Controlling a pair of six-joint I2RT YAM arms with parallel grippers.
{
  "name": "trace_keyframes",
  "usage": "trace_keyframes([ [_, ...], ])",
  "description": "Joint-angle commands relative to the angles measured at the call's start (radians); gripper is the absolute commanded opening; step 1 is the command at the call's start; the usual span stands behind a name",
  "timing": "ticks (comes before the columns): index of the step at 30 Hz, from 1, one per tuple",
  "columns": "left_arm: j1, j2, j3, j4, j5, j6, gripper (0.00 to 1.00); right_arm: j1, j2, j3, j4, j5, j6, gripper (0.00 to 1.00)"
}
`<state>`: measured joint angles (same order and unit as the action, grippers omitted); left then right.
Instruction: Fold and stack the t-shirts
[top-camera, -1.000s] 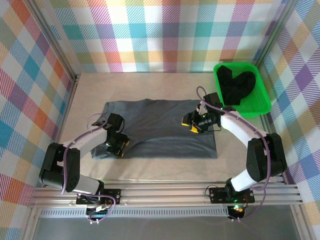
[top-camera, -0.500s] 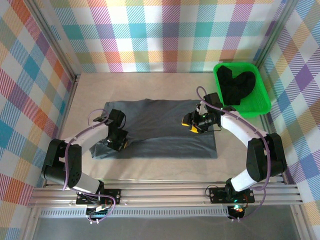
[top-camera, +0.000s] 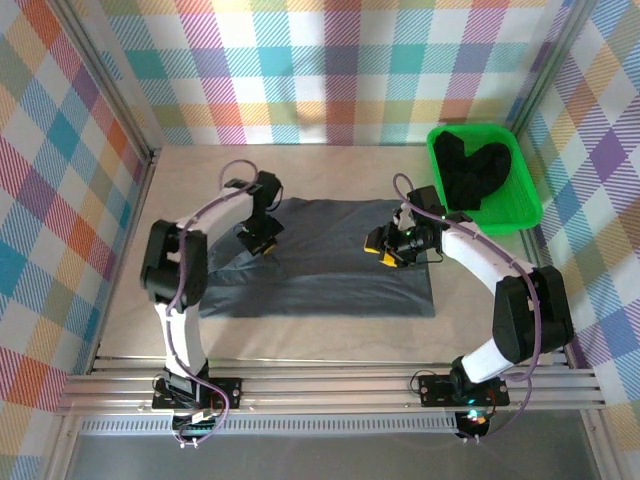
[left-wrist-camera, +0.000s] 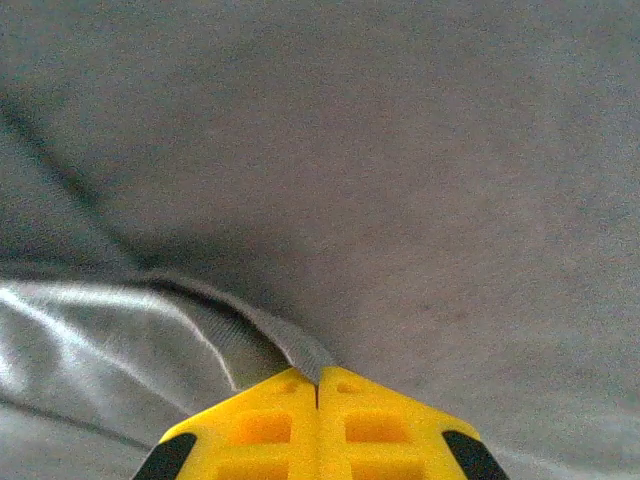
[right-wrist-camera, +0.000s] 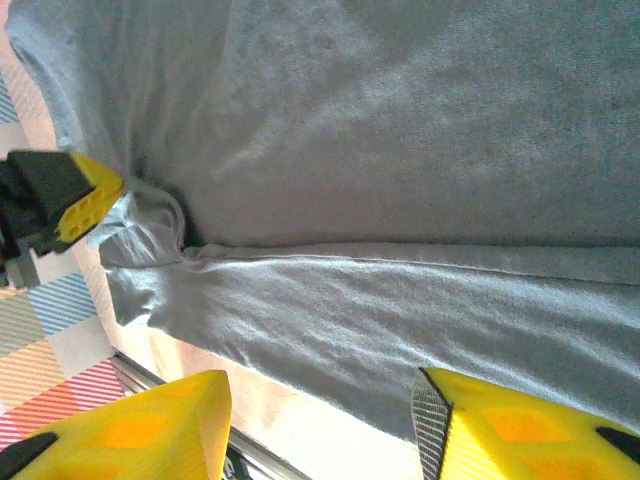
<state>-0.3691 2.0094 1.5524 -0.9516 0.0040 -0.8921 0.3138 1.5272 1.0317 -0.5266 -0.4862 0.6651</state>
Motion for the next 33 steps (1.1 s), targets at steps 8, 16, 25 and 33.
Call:
trace_keyframes([
  [8, -0.074, 0.133, 0.155, -0.173, -0.099, 0.319, 0.0, 0.003, -0.009, -0.001, -0.028, -0.007, -0.003, 0.51],
  [16, -0.094, -0.063, 0.049, 0.031, -0.174, 0.38, 0.15, 0.003, 0.008, 0.005, -0.026, -0.017, -0.009, 0.51],
  [25, 0.085, -0.435, -0.329, 0.13, -0.043, 0.012, 0.6, 0.003, 0.023, 0.007, -0.015, -0.032, -0.013, 0.5],
  [33, 0.3, -0.516, -0.623, 0.451, 0.186, -0.28, 0.77, 0.003, 0.057, 0.022, -0.002, -0.055, -0.019, 0.5],
])
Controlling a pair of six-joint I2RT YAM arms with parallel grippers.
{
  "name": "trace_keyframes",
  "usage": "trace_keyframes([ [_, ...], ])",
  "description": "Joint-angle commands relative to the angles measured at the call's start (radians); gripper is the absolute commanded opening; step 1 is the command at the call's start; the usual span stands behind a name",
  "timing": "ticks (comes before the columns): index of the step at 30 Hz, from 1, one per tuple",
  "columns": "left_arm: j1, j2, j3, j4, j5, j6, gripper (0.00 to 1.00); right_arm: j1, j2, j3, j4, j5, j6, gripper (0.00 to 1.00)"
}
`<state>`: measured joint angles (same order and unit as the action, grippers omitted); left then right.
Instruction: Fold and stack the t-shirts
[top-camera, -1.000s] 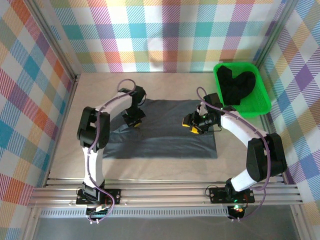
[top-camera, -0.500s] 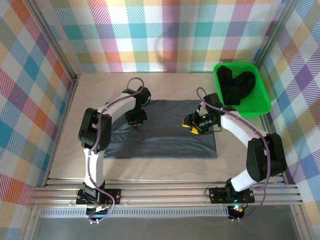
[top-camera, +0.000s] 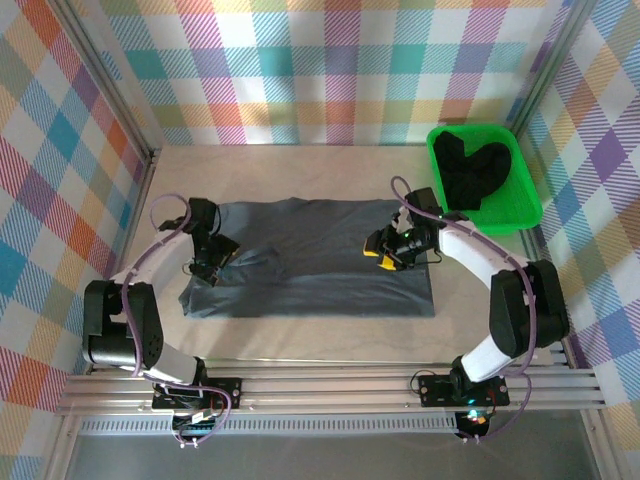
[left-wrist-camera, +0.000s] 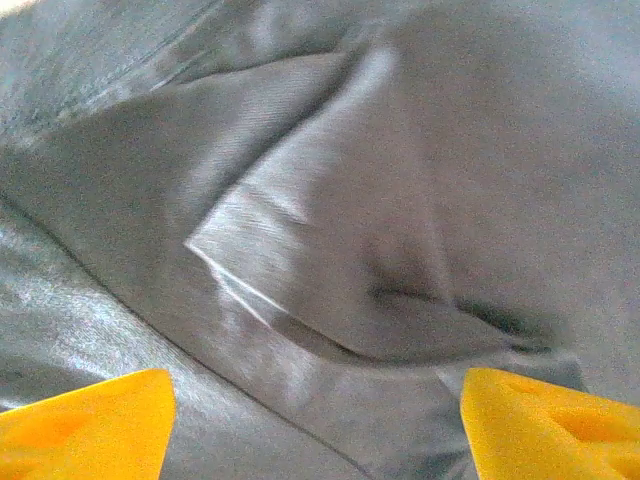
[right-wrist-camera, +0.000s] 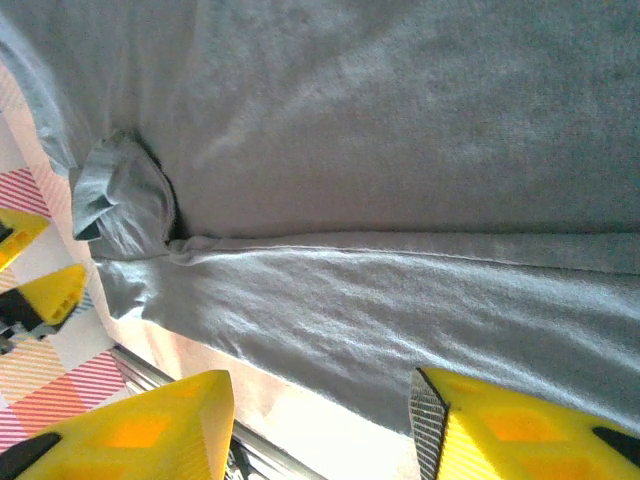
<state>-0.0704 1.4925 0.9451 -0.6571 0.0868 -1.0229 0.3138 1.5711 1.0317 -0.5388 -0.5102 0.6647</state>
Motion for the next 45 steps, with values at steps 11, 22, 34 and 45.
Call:
trace_keyframes([
  [11, 0.021, 0.166, 0.13, 0.084, -0.05, -0.093, 0.69, 0.004, -0.009, 0.012, 0.002, -0.024, -0.019, 0.5],
  [22, 0.032, 0.448, 0.497, -0.061, -0.018, 0.133, 0.21, 0.004, -0.039, -0.013, -0.001, -0.015, -0.01, 0.5],
  [34, 0.01, 0.178, 0.312, -0.278, -0.1, 0.004, 0.63, 0.004, -0.023, -0.01, 0.01, -0.018, -0.008, 0.5],
  [45, 0.091, 0.162, 0.214, -0.156, -0.028, -0.376, 0.75, 0.004, 0.011, 0.03, 0.002, -0.033, -0.026, 0.49],
])
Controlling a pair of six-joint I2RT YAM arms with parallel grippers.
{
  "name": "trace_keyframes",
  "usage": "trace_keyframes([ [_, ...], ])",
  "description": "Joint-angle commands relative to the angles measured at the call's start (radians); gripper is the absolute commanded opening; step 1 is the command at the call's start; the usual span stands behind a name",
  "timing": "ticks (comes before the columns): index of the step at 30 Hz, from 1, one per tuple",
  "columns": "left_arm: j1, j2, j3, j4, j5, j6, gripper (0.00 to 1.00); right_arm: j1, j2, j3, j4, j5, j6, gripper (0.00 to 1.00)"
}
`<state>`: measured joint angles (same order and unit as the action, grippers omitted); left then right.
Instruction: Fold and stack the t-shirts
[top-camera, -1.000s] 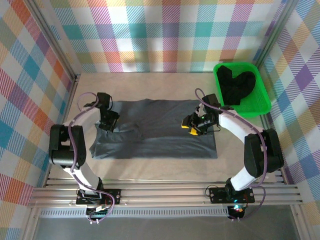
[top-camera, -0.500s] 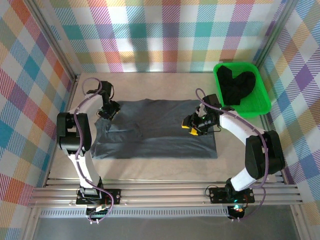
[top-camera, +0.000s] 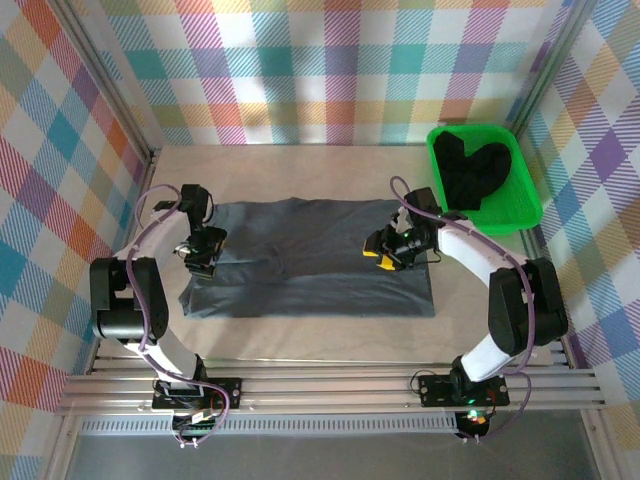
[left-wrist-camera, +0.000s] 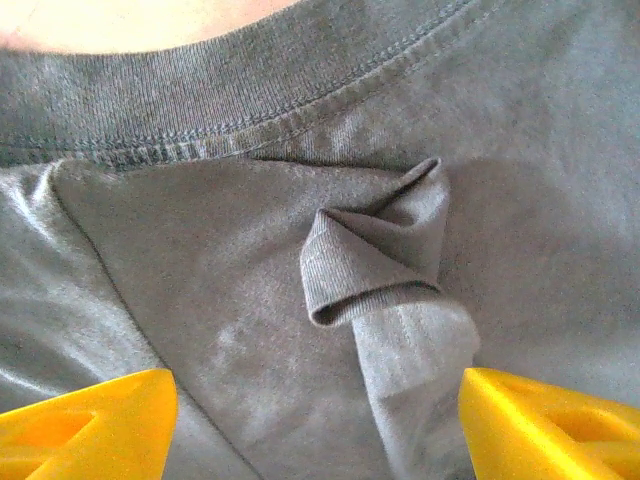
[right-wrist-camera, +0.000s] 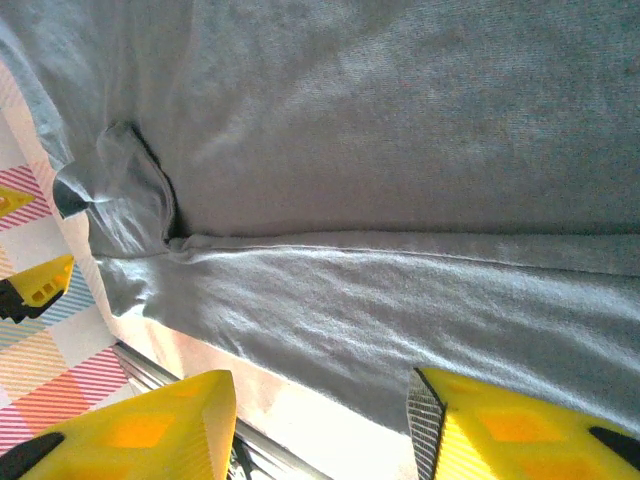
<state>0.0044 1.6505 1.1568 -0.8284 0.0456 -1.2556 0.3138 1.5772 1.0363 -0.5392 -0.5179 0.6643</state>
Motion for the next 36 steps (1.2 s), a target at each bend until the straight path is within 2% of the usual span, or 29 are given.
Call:
trace_keyframes([
  [1, 0.024, -0.009, -0.024, 0.053, 0.012, -0.192, 0.75, 0.004, 0.001, 0.02, 0.005, -0.028, -0.023, 0.49],
  [5, 0.049, -0.003, -0.079, 0.135, 0.032, -0.344, 0.73, 0.003, -0.01, -0.006, 0.055, -0.076, -0.017, 0.48],
  [8, 0.071, 0.011, -0.08, 0.146, 0.016, -0.405, 0.71, 0.005, -0.024, -0.027, 0.119, -0.13, -0.009, 0.48],
  [12, 0.083, 0.025, -0.084, 0.2, -0.018, -0.453, 0.67, 0.005, -0.027, -0.025, 0.126, -0.141, -0.012, 0.48],
  [18, 0.083, 0.09, -0.043, 0.209, 0.017, -0.431, 0.38, 0.005, -0.019, -0.023, 0.125, -0.133, -0.014, 0.48],
  [22, 0.083, 0.087, -0.041, 0.21, 0.024, -0.414, 0.14, 0.005, -0.013, -0.017, 0.117, -0.127, -0.014, 0.48],
  [23, 0.082, 0.085, -0.035, 0.207, 0.02, -0.408, 0.1, 0.005, -0.012, -0.016, 0.117, -0.126, -0.014, 0.48],
  [28, 0.083, 0.1, 0.064, 0.149, -0.002, -0.279, 0.0, 0.005, 0.0, -0.01, 0.118, -0.127, -0.012, 0.48],
  [36, 0.078, 0.265, 0.268, 0.041, 0.107, 0.018, 0.0, 0.005, 0.022, 0.008, 0.118, -0.127, -0.013, 0.47],
])
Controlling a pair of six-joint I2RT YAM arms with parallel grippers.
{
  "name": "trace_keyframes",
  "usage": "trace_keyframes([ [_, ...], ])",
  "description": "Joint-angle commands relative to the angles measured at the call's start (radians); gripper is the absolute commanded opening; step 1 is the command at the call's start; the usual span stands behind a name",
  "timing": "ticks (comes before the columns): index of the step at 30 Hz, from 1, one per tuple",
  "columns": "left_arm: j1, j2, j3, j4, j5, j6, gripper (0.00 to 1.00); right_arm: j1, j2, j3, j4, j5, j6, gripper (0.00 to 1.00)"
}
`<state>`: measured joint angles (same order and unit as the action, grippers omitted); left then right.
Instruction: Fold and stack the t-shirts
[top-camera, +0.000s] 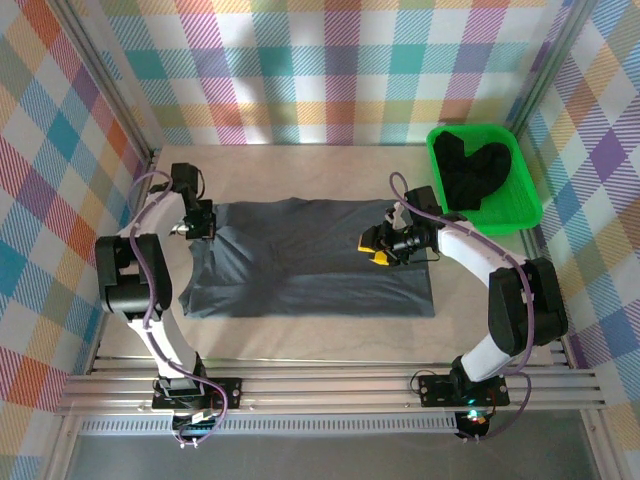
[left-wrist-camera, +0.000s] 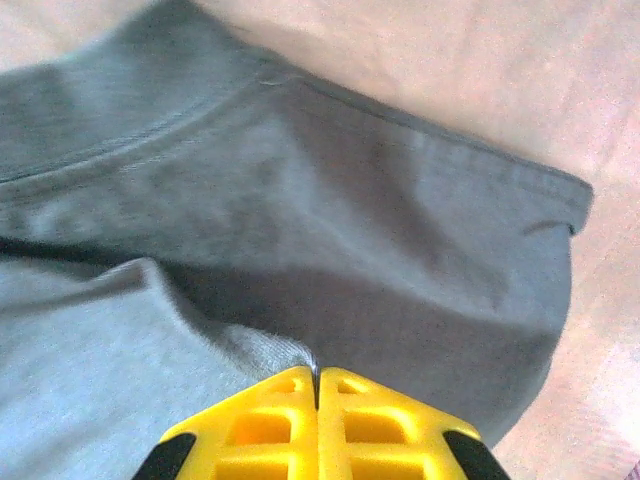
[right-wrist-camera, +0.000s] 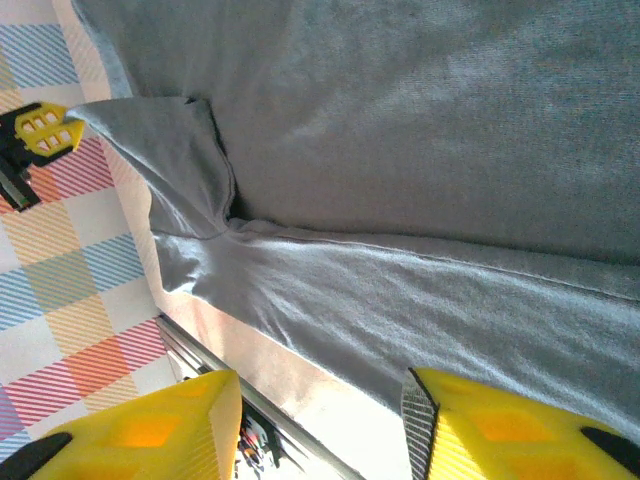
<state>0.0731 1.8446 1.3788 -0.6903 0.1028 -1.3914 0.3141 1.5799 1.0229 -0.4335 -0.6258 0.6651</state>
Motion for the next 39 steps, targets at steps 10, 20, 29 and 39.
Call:
trace_keyframes([
  [10, -0.011, 0.173, 0.216, -0.231, -0.06, 0.38, 0.49, 0.005, 0.023, 0.031, 0.0, -0.024, -0.019, 0.47],
  [20, -0.252, 0.078, 0.242, -0.203, -0.13, 0.63, 0.42, 0.014, -0.019, 0.045, 0.065, -0.06, -0.065, 0.47],
  [29, -0.404, 0.197, 0.242, -0.202, -0.12, 0.854, 0.4, 0.021, -0.056, 0.085, 0.142, -0.099, -0.087, 0.49],
  [39, -0.45, 0.273, 0.249, -0.181, -0.166, 0.966, 0.37, 0.023, -0.087, 0.071, 0.186, -0.108, -0.058, 0.5],
])
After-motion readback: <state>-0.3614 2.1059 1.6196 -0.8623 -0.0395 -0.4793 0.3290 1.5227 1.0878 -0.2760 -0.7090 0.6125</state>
